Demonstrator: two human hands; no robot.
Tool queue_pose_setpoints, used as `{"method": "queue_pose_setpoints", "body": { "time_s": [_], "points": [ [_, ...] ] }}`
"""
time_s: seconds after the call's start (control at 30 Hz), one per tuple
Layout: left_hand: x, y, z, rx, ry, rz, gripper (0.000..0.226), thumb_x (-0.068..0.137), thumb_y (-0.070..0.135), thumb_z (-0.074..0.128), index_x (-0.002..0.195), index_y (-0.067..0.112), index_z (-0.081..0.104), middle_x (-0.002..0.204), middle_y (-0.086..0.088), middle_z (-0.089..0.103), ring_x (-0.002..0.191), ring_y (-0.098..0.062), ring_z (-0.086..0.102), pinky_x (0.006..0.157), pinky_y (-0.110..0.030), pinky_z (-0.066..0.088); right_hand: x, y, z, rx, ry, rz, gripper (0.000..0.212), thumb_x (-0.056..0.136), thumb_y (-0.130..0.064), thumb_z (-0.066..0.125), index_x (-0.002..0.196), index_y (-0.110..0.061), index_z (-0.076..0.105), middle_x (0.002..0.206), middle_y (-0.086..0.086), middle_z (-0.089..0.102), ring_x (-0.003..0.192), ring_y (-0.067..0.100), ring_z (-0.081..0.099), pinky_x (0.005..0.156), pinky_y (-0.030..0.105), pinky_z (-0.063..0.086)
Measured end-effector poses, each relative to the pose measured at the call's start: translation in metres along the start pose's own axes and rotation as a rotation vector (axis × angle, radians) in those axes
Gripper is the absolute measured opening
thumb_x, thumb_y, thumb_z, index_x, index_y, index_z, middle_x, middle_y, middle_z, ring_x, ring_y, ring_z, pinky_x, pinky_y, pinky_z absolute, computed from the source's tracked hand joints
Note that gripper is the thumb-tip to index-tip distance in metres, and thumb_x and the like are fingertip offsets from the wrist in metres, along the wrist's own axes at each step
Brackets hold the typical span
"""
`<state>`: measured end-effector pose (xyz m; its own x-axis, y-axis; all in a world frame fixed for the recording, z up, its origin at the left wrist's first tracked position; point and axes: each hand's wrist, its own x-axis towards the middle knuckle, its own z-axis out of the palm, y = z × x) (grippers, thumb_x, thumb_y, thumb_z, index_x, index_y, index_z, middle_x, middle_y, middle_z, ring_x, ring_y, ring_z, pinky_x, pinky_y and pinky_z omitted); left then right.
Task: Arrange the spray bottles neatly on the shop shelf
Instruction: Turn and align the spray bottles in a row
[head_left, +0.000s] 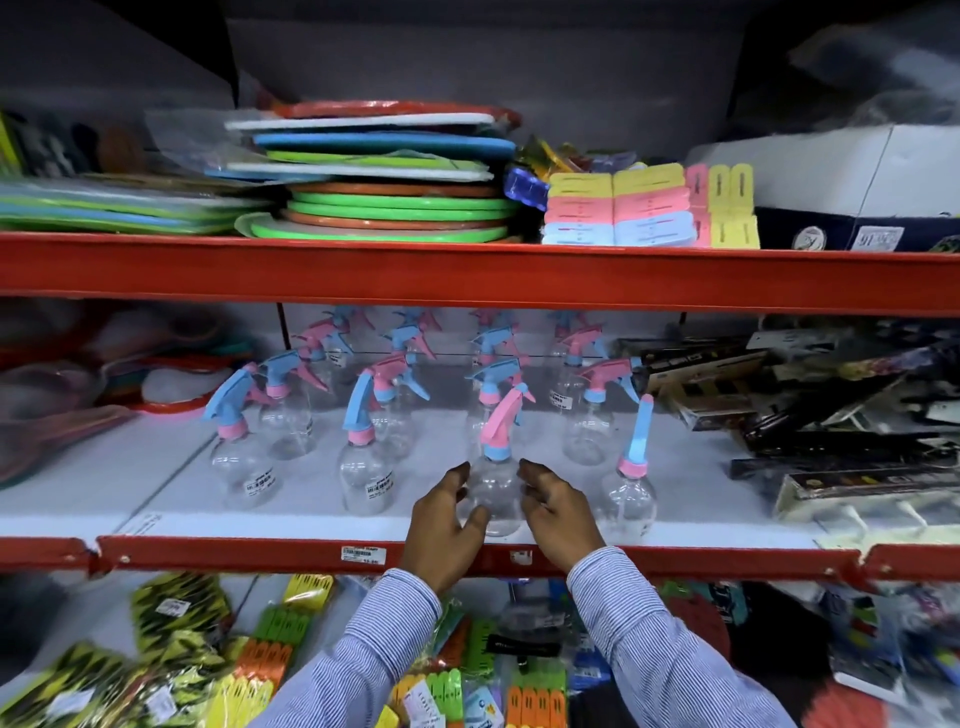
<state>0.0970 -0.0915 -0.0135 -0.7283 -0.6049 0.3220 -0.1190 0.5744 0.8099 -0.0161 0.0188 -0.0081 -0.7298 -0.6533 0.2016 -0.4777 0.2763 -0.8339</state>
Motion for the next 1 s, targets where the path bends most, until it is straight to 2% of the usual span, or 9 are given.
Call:
{"method": "queue_pose_setpoints", "body": {
  "time_s": [0.27,0.33,0.4,0.47,0.57,0.6,0.67,0.8,1.0],
  "points": [
    [-0.016,0.006,0.002,0.019,0.028,0.001,0.051,0.086,0.01,0.06,0.136,0.013,0.048,0.119,0.012,0.056,0.109,-0.007,0.058,0.095,-0.02,0.043,-0.012,0.003,-0.004,0.037,-0.051,-0.009,0.047,0.089,-0.008,0.052,0.135,-0.016,0.046,0.134,0.007,0.058,0.119,0.019,0.058,0.105,0.034,0.045],
    [-0.018,0.008,0.001,0.038,0.023,-0.015,0.052,0.086,0.011,0.059,0.136,0.012,0.047,0.12,0.01,0.057,0.111,-0.009,0.059,0.095,-0.02,0.041,-0.015,0.003,-0.005,0.038,-0.065,-0.006,0.047,0.09,-0.009,0.052,0.136,-0.016,0.045,0.135,0.007,0.057,0.12,0.019,0.057,0.105,0.033,0.044],
    [-0.021,0.008,0.0,0.063,0.025,-0.028,0.054,0.085,0.019,0.058,0.137,0.013,0.046,0.131,0.003,0.059,0.121,-0.016,0.058,0.101,-0.024,0.042,-0.02,0.002,-0.007,0.042,-0.073,-0.004,0.05,0.089,-0.01,0.052,0.138,-0.015,0.042,0.137,0.007,0.056,0.123,0.02,0.055,0.106,0.033,0.043],
    [-0.024,0.007,-0.003,0.099,0.046,-0.025,0.06,0.083,0.026,0.055,0.14,0.014,0.044,0.143,-0.004,0.053,0.131,-0.02,0.051,0.11,-0.031,0.039,-0.025,0.002,-0.008,0.008,-0.051,-0.023,0.056,0.088,-0.011,0.052,0.142,-0.015,0.037,0.142,0.007,0.05,0.129,0.022,0.05,0.108,0.03,0.04],
    [-0.036,0.005,-0.011,0.213,0.1,0.043,0.06,0.088,0.026,0.055,0.144,0.015,0.038,0.151,-0.005,0.043,0.139,-0.02,0.041,0.114,-0.027,0.028,-0.039,0.002,-0.007,-0.134,0.027,-0.122,0.065,0.088,-0.016,0.051,0.147,-0.014,0.024,0.154,0.005,0.033,0.14,0.021,0.034,0.112,0.025,0.027],
    [-0.042,0.003,-0.013,0.263,0.123,0.078,0.061,0.089,0.028,0.054,0.146,0.016,0.035,0.154,-0.004,0.039,0.142,-0.02,0.037,0.116,-0.027,0.025,-0.045,0.002,-0.005,-0.186,0.06,-0.164,0.068,0.088,-0.018,0.05,0.148,-0.015,0.019,0.156,0.005,0.026,0.143,0.02,0.027,0.114,0.026,0.024],
    [-0.052,-0.002,-0.019,0.371,0.174,0.15,0.065,0.09,0.037,0.048,0.149,0.019,0.028,0.159,-0.002,0.028,0.147,-0.018,0.025,0.121,-0.036,0.023,-0.058,0.001,0.002,-0.292,0.153,-0.246,0.07,0.087,-0.022,0.046,0.149,-0.016,0.013,0.159,0.004,0.017,0.147,0.018,0.016,0.119,0.032,0.023],
    [-0.071,-0.018,-0.038,0.577,0.245,0.188,0.07,0.092,0.047,0.037,0.152,0.019,0.013,0.165,-0.002,0.007,0.152,-0.016,-0.001,0.124,-0.046,0.01,-0.079,-0.009,0.022,-0.452,0.276,-0.396,0.072,0.086,-0.028,0.044,0.149,-0.012,0.014,0.159,0.006,0.014,0.148,0.021,0.011,0.119,0.038,0.016],
    [-0.078,-0.031,-0.078,0.775,0.235,0.149,0.076,0.094,0.051,0.034,0.153,0.02,-0.001,0.164,-0.007,-0.007,0.151,-0.023,-0.012,0.123,-0.053,0.002,-0.082,-0.031,0.056,-0.531,0.21,-0.517,0.075,0.083,-0.023,0.051,0.148,-0.007,0.017,0.159,0.013,0.015,0.149,0.024,0.006,0.12,0.041,0.009]
  ]
}}
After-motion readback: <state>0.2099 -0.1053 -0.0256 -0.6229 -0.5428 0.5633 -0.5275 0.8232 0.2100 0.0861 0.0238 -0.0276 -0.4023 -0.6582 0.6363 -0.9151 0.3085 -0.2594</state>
